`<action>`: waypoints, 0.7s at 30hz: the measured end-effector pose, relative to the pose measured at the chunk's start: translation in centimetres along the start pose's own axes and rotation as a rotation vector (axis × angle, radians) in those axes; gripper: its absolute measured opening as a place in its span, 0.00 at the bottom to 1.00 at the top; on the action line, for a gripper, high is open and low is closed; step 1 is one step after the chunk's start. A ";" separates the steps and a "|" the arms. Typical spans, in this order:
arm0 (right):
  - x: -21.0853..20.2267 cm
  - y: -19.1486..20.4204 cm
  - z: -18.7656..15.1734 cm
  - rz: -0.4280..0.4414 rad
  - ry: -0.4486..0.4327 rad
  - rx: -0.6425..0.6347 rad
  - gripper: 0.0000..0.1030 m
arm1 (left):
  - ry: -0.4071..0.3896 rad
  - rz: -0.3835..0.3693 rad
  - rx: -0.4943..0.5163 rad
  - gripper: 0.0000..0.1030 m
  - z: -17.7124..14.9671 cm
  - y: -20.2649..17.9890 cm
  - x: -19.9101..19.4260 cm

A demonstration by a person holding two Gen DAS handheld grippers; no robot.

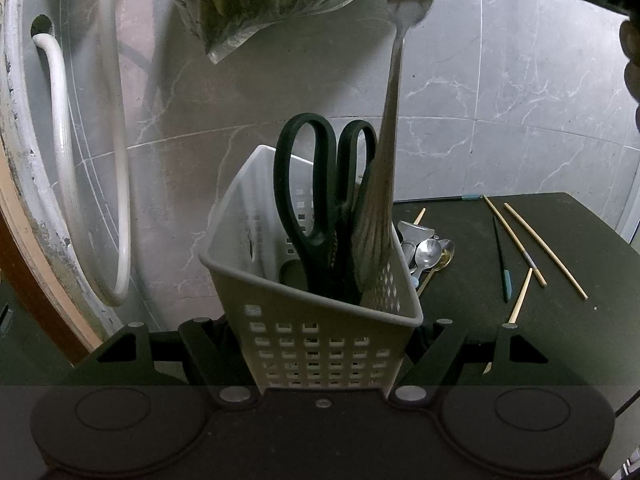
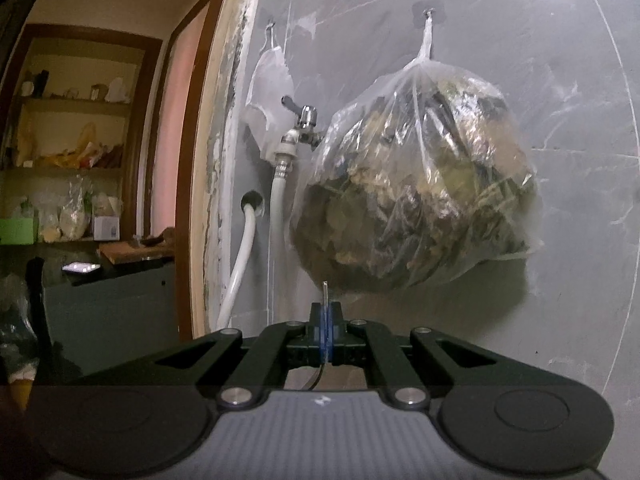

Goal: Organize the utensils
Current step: 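Lower the fork into the caddy and open the right gripper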

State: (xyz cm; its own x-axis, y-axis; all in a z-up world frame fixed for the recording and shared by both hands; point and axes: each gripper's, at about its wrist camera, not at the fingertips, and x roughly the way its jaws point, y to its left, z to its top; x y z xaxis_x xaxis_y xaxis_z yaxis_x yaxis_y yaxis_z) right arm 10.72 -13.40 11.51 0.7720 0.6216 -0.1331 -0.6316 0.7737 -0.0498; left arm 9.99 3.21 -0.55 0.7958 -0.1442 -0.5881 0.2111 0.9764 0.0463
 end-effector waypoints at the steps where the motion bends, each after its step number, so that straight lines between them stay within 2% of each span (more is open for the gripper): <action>1: 0.1 0.0 -0.2 0.002 0.006 -0.003 0.02 | 0.000 0.000 0.000 0.74 0.0 0.0 0.0; 21: 1.2 1.4 -3.3 0.029 0.070 -0.067 0.02 | 0.002 0.002 0.004 0.74 0.1 -0.1 0.0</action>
State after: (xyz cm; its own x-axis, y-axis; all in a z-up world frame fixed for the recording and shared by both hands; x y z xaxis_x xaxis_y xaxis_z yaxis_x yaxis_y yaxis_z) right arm 10.52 -11.95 8.02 0.7479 0.6318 -0.2037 -0.6588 0.7442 -0.1107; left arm 10.05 3.11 -0.52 0.7948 -0.1423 -0.5900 0.2120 0.9760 0.0502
